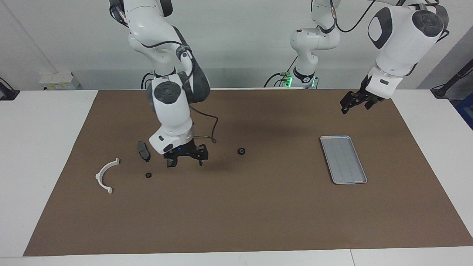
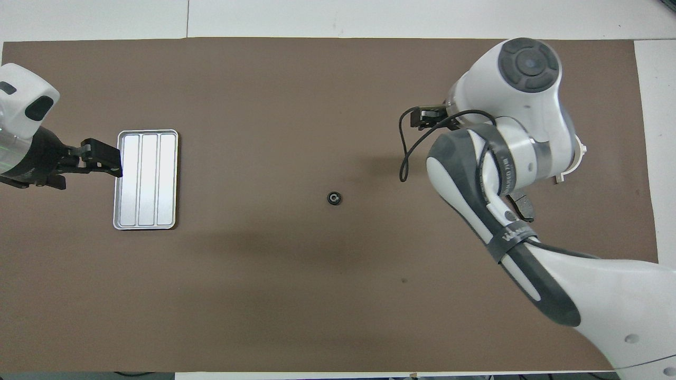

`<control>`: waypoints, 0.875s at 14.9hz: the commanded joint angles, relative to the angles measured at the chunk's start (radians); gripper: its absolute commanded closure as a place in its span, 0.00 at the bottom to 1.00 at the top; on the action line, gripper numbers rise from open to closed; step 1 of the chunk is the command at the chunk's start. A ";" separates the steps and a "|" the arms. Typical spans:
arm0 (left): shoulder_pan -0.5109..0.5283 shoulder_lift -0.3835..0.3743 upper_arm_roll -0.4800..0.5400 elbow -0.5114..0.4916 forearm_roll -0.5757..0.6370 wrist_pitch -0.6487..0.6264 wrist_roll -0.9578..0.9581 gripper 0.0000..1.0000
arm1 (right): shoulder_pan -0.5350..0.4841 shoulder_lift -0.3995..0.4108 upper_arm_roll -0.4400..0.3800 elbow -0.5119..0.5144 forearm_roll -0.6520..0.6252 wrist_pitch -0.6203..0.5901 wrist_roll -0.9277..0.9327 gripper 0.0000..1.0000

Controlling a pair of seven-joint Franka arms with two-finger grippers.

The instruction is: Pick bearing gear from pile to tray

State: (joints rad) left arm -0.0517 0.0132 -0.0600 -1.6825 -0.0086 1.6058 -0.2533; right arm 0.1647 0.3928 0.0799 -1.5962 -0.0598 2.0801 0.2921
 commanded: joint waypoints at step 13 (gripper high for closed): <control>-0.399 0.249 0.009 -0.025 -0.017 0.350 -0.682 0.00 | -0.182 -0.031 0.015 -0.212 0.006 0.162 -0.361 0.08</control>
State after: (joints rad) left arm -0.3971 0.1918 -0.0701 -1.7586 -0.0202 1.9326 -0.8511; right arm -0.0010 0.4001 0.0881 -1.7331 -0.0595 2.1938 -0.0363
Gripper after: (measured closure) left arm 0.000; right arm 0.097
